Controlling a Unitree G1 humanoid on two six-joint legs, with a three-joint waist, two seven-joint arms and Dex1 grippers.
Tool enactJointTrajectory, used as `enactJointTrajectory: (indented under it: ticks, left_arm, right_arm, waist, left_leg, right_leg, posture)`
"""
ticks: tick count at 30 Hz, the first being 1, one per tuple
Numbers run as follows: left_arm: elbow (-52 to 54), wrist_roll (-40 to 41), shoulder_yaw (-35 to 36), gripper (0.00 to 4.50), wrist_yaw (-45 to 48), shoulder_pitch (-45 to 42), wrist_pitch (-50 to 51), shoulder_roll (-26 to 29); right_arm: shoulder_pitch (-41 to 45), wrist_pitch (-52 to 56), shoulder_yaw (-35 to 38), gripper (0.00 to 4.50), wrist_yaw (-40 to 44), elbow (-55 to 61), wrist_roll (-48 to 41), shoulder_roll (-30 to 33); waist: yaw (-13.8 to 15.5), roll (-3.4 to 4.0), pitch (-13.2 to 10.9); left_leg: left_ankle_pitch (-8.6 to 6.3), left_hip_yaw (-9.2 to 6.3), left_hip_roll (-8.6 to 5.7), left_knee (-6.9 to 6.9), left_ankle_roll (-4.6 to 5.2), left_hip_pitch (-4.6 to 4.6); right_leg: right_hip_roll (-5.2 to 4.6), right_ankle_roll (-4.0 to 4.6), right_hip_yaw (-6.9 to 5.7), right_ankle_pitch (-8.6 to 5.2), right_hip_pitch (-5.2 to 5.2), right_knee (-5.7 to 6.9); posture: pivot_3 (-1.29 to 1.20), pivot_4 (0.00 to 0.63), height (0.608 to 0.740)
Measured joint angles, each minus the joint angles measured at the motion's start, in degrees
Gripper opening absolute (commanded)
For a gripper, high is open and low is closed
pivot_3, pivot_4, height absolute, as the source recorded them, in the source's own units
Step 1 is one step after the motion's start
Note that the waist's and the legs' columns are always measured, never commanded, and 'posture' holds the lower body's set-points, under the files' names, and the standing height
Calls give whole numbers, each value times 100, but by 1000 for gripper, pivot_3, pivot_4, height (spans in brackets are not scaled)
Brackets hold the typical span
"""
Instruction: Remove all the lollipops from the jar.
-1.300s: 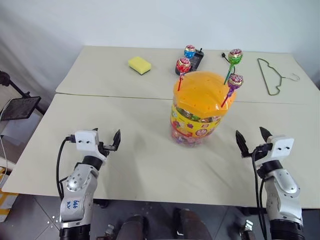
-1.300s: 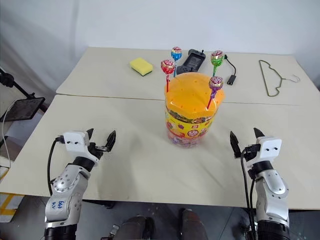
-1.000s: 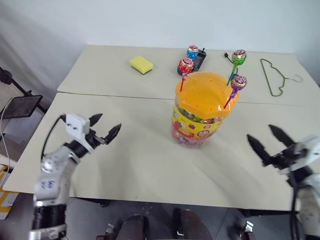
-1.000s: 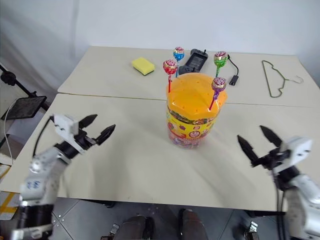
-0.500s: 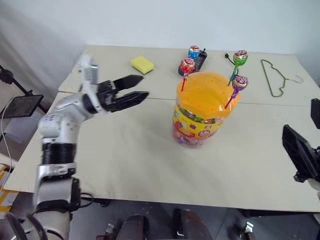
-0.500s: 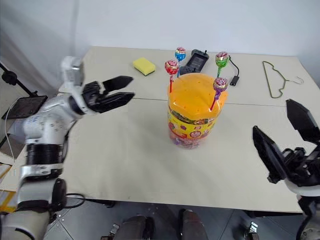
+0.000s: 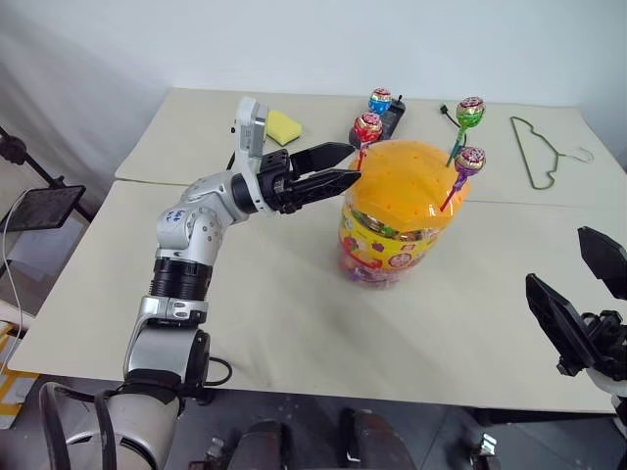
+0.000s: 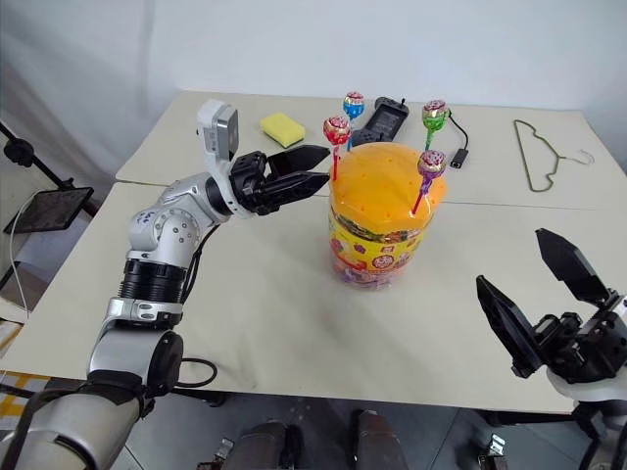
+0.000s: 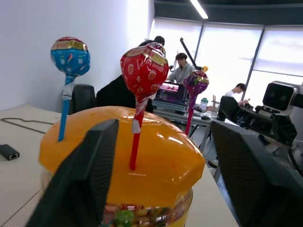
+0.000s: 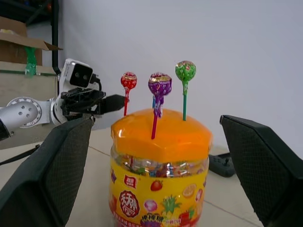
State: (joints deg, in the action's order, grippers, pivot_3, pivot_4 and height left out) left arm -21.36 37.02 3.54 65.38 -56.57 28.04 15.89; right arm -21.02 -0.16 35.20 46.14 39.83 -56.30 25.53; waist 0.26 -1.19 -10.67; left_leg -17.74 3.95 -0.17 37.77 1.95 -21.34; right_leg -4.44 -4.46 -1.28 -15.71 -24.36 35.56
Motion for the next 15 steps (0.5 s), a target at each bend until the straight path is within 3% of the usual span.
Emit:
enactJointTrajectory:
  ticks: [7,12,15]
  left_arm:
    - [-81,-29,56,12,-142,-78,-41,-136]
    - [-229,183,372,12,-378,-161,180,-318]
    - [-253,738,964,12,-825,-469,624,-371]
  right_arm:
    - [4,0,-4,4500,-130,8,80,-2]
    - [447,125,-223,4500,-441,89,90,173]
    - [927,352,-505,4500,-579,193,-39,503]
  waist:
    - [-14,0,0]
    - [-14,-3,-2]
    - [-39,-4,-3]
  left_leg:
    - [0,-1,1,0,-3,2]
    - [0,-1,1,3,-3,-1]
    - [1,-2,2,3,-4,-2]
  right_leg:
    - [0,0,-1,0,-1,2]
    - [0,0,0,0,-1,1]
    - [1,0,0,0,-6,5]
  posture:
    - [0,150,740]
    - [0,150,740]
    - [0,150,740]
